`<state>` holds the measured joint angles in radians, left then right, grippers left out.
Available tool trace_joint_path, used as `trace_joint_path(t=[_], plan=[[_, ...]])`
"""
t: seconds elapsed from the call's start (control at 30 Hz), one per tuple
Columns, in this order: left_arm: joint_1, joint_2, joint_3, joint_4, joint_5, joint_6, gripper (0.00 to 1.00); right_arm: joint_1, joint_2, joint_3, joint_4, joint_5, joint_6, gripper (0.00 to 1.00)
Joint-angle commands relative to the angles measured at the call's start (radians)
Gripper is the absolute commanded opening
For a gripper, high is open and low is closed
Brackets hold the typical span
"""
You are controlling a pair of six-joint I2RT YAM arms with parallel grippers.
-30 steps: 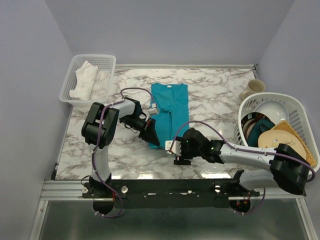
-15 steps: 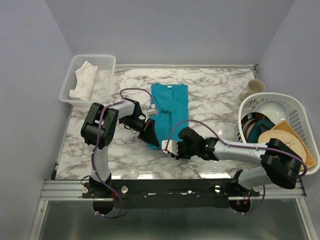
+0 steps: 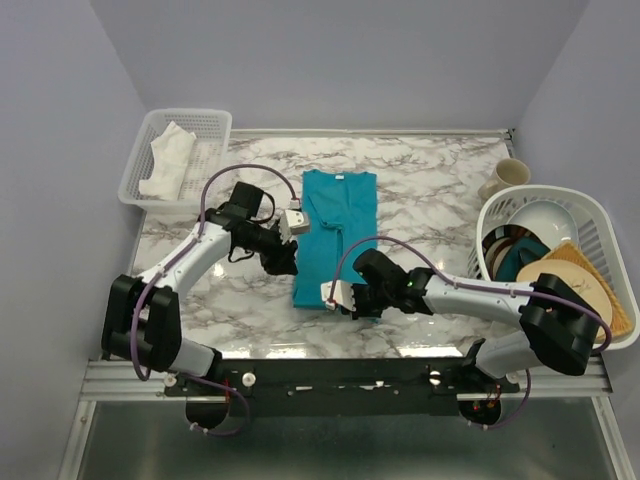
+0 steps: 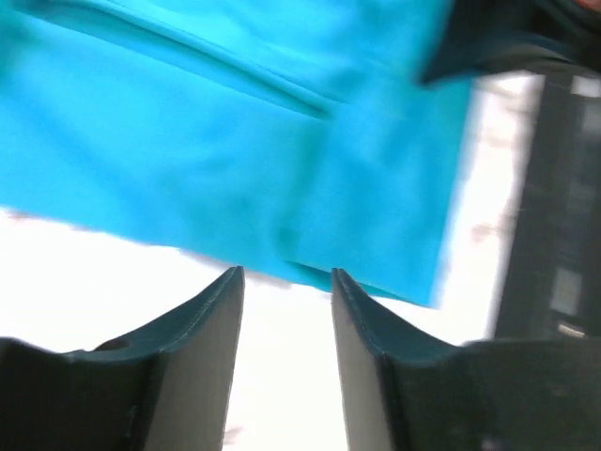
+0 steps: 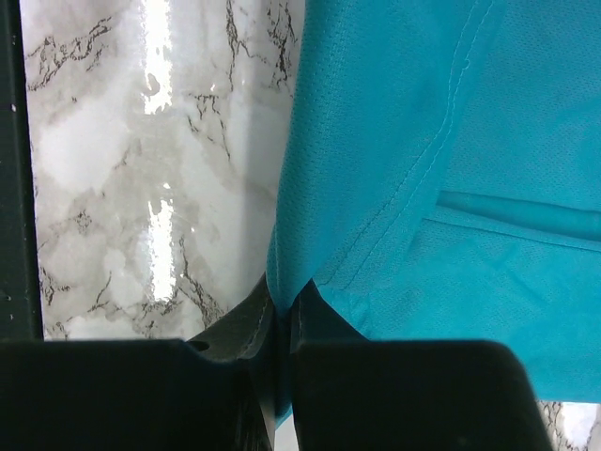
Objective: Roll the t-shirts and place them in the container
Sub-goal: Roll the T-shirt to the center of the board.
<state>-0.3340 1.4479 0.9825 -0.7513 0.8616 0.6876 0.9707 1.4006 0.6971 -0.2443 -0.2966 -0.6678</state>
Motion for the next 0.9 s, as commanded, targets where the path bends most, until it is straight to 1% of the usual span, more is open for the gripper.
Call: trace_joint_path(t=[0.0,0.03,0.07,0.1,0.13,0.17,0.2,0.23,0.27,0.33,0.4,0.47,0.5,0.63,0.67,0.73,0.87], plan=[[0.009,-0.125,-0.056,0.223,-0.170,-0.018,0.59,-0.009,0.018,0.038,-0.046,-0.064,-0.026,0.13],[0.006,-0.226,-0.133,0.246,-0.155,0.012,0.64,-0.009,0.018,0.038,-0.047,-0.065,-0.029,0.13],[0.004,-0.282,-0.180,0.274,-0.145,0.030,0.80,-0.007,0.018,0.038,-0.055,-0.068,-0.035,0.13],[-0.003,-0.387,-0.230,0.337,-0.139,0.036,0.85,-0.009,0.014,0.033,-0.059,-0.068,-0.036,0.13],[-0.025,-0.436,-0.323,0.368,-0.136,0.064,0.88,-0.009,0.011,0.028,-0.061,-0.067,-0.036,0.13],[-0.036,-0.480,-0.367,0.391,-0.130,0.079,0.91,-0.010,0.006,0.025,-0.064,-0.068,-0.039,0.13],[-0.045,-0.548,-0.402,0.426,-0.107,0.095,0.92,-0.012,-0.003,0.021,-0.070,-0.068,-0.038,0.13],[-0.056,-0.578,-0.476,0.444,-0.102,0.117,0.92,-0.010,-0.006,0.012,-0.076,-0.073,-0.036,0.13],[-0.095,-0.604,-0.510,0.469,-0.102,0.137,0.93,-0.012,-0.012,0.007,-0.079,-0.075,-0.032,0.13],[-0.143,-0.649,-0.573,0.500,-0.079,0.180,0.93,-0.013,-0.021,-0.008,-0.090,-0.079,-0.035,0.13],[-0.224,-0.662,-0.600,0.533,-0.075,0.207,0.91,-0.015,-0.025,-0.018,-0.089,-0.075,-0.030,0.13],[-0.287,-0.655,-0.637,0.564,-0.116,0.217,0.87,-0.020,-0.029,-0.027,-0.090,-0.081,-0.033,0.13],[-0.347,-0.652,-0.640,0.578,-0.134,0.239,0.86,-0.018,-0.028,-0.028,-0.084,-0.079,-0.032,0.13],[-0.439,-0.611,-0.689,0.734,-0.246,0.210,0.86,-0.021,-0.032,-0.033,-0.082,-0.084,-0.027,0.13],[-0.460,-0.594,-0.691,0.747,-0.304,0.213,0.84,-0.020,-0.034,-0.033,-0.082,-0.084,-0.030,0.13],[-0.503,-0.549,-0.688,0.805,-0.355,0.205,0.81,-0.021,-0.035,-0.034,-0.084,-0.085,-0.035,0.13],[-0.565,-0.489,-0.665,0.819,-0.436,0.204,0.68,-0.021,-0.041,-0.027,-0.085,-0.090,-0.038,0.13]])
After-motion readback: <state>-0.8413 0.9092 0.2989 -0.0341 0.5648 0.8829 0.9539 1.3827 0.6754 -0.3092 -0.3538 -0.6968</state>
